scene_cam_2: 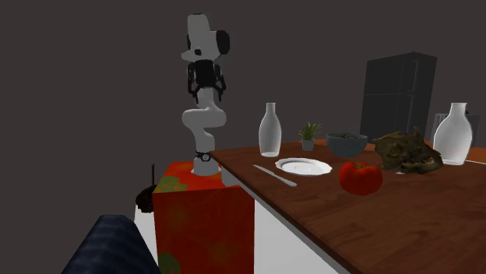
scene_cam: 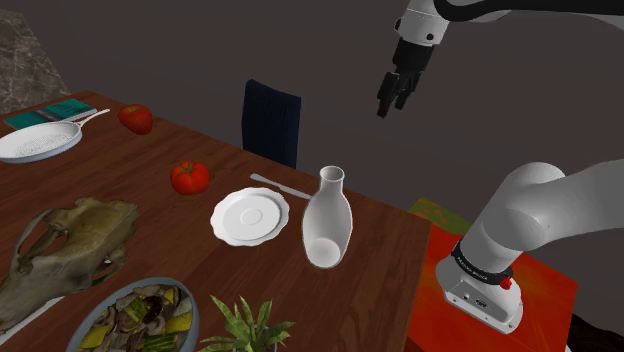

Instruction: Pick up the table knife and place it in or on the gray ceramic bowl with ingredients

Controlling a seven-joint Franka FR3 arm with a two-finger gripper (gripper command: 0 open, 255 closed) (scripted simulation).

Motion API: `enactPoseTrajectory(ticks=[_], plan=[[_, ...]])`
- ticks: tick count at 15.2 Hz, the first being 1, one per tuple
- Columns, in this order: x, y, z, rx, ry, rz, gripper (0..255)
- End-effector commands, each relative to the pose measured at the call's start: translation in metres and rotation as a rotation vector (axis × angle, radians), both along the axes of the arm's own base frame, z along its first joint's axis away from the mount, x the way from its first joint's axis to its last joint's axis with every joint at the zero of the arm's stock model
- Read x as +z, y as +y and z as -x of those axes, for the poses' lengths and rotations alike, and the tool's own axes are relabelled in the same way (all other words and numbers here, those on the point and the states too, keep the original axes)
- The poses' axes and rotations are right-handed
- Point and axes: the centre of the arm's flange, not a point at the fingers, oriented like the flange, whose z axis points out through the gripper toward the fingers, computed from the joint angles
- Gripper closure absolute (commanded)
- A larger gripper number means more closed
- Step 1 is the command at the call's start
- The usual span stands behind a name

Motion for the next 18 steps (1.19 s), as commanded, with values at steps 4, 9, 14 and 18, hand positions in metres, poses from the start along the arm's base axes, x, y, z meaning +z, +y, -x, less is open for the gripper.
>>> enactPoseTrajectory(ticks=[4,9,14,18], plan=[[-0.023,0.026,-0.023,0.036,0.007,0.017,0],[-0.062,0.070,-0.059,0.097,0.018,0.045,0],[-0.104,0.116,-0.091,0.158,0.029,0.072,0],[-0.138,0.152,-0.115,0.207,0.038,0.095,0]])
